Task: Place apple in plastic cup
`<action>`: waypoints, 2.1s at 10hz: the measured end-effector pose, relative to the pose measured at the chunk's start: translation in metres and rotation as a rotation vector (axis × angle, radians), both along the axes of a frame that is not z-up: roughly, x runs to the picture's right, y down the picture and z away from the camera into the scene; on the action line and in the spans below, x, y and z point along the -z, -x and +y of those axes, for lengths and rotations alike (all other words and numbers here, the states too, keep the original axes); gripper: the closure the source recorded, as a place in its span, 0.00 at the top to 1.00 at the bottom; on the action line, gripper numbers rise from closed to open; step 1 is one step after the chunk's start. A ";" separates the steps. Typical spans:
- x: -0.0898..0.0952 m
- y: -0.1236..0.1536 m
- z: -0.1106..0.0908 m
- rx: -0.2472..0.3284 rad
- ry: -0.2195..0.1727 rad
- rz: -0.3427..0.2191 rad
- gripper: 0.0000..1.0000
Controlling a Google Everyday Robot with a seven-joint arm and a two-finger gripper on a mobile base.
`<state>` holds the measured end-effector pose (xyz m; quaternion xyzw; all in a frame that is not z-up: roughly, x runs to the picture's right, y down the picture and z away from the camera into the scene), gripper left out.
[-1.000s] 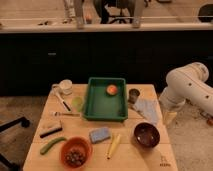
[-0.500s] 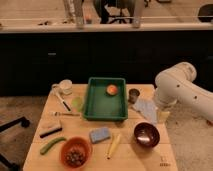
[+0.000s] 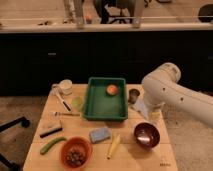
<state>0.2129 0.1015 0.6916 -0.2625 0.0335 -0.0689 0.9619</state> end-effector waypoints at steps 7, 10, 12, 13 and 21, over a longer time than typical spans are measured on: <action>-0.034 0.030 -0.015 0.011 0.026 0.003 0.80; -0.033 0.029 -0.014 0.012 0.029 0.006 0.80; -0.033 0.028 -0.014 0.011 0.028 0.006 0.80; -0.033 0.028 -0.014 0.011 0.028 0.005 0.80; -0.086 0.048 -0.058 0.030 0.044 0.040 0.80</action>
